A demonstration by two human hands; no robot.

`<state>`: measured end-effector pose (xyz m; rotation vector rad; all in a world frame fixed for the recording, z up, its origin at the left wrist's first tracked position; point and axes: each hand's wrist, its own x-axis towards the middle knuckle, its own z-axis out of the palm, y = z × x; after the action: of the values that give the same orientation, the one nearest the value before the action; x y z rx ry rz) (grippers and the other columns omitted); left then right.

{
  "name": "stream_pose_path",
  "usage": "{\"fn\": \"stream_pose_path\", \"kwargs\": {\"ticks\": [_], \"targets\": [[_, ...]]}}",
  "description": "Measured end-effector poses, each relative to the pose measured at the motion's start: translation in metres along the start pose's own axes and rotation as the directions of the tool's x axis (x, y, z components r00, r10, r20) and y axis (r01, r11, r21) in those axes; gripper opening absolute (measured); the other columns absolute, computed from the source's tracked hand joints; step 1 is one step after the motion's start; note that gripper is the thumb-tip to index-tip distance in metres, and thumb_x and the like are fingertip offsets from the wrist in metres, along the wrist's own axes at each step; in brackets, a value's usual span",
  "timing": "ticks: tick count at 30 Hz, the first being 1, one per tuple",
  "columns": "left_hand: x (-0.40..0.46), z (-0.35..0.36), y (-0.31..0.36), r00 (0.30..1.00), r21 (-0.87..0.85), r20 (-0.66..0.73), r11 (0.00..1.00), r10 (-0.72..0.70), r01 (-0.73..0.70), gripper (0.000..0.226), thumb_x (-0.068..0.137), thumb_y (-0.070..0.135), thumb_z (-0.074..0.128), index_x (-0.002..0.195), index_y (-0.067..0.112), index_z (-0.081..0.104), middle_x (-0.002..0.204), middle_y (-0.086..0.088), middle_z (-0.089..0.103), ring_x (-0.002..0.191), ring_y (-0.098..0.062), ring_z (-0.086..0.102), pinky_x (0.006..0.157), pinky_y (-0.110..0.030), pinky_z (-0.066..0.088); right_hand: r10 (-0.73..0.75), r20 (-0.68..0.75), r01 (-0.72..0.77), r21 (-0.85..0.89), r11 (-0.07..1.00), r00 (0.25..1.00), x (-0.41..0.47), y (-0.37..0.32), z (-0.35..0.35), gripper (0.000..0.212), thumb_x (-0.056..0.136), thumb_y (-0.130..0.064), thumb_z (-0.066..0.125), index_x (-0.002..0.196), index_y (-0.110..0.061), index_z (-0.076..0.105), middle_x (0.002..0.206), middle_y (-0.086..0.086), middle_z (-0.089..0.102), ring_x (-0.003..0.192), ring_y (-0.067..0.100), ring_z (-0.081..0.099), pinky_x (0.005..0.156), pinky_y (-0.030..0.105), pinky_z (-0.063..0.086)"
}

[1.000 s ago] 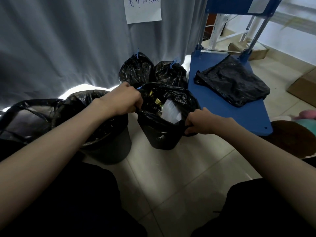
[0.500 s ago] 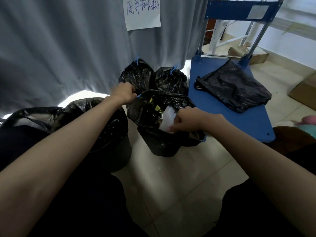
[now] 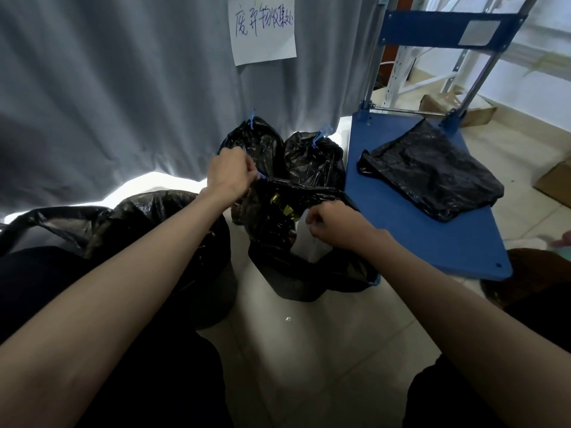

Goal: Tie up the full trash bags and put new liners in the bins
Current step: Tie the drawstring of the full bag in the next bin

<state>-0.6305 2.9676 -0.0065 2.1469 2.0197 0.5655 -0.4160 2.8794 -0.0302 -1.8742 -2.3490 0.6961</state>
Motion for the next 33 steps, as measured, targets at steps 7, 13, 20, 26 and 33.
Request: {"fn": "stream_pose_path", "kwargs": {"ticks": [7,13,20,26,33], "targets": [[-0.005,-0.034,0.014,0.986,-0.111,-0.164,0.993,0.031,-0.050,0.010,0.084,0.025,0.066,0.081,0.021,0.075,0.073,0.003,0.069,0.075,-0.020,0.065,0.066,-0.033,0.051,0.006,-0.259,0.019,0.092,0.996,0.966,0.013,-0.017,-0.012,0.015,0.091,-0.019,0.053,0.094,-0.019,0.068,0.092,0.003,0.068,0.084,0.025,0.063,0.072,0.039,0.055],[-0.017,-0.049,0.033,0.978,-0.170,-0.151,0.971,0.146,-0.171,0.007,0.081,0.031,0.071,0.079,0.025,0.074,0.071,0.009,0.067,0.076,-0.015,0.066,0.075,-0.036,0.055,-0.011,-0.410,0.105,0.207,0.973,0.912,0.035,-0.036,-0.016,0.039,0.088,-0.025,0.068,0.125,-0.016,0.059,0.110,0.006,0.060,0.097,0.021,0.060,0.084,0.041,0.053],[-0.027,-0.049,0.034,0.979,-0.216,-0.123,0.958,0.165,-0.189,0.009,0.080,0.033,0.073,0.075,0.025,0.073,0.069,0.012,0.066,0.073,-0.010,0.065,0.076,-0.036,0.055,0.093,-0.253,-0.105,-0.034,0.994,0.963,0.041,-0.024,-0.004,0.019,0.091,-0.020,0.065,0.110,-0.015,0.066,0.111,0.011,0.062,0.098,0.032,0.061,0.071,0.035,0.045],[-0.021,-0.056,0.027,0.978,-0.278,-0.190,0.951,0.080,-0.132,0.013,0.085,0.031,0.065,0.073,0.028,0.062,0.065,0.013,0.061,0.065,-0.008,0.058,0.066,-0.030,0.050,0.116,-0.263,-0.128,-0.027,0.991,0.958,0.041,-0.017,-0.001,0.005,0.090,-0.007,0.059,0.089,-0.004,0.062,0.094,0.014,0.060,0.086,0.033,0.060,0.069,0.040,0.051],[-0.021,-0.056,0.045,0.967,-0.338,-0.195,0.914,0.165,-0.224,0.008,0.081,0.026,0.070,0.075,0.022,0.070,0.064,0.008,0.064,0.063,-0.008,0.060,0.064,-0.025,0.048,0.036,-0.366,0.103,0.352,0.930,0.930,0.048,-0.030,-0.014,0.028,0.078,-0.027,0.079,0.103,-0.019,0.070,0.082,0.005,0.064,0.077,0.018,0.060,0.073,0.031,0.047]]}}
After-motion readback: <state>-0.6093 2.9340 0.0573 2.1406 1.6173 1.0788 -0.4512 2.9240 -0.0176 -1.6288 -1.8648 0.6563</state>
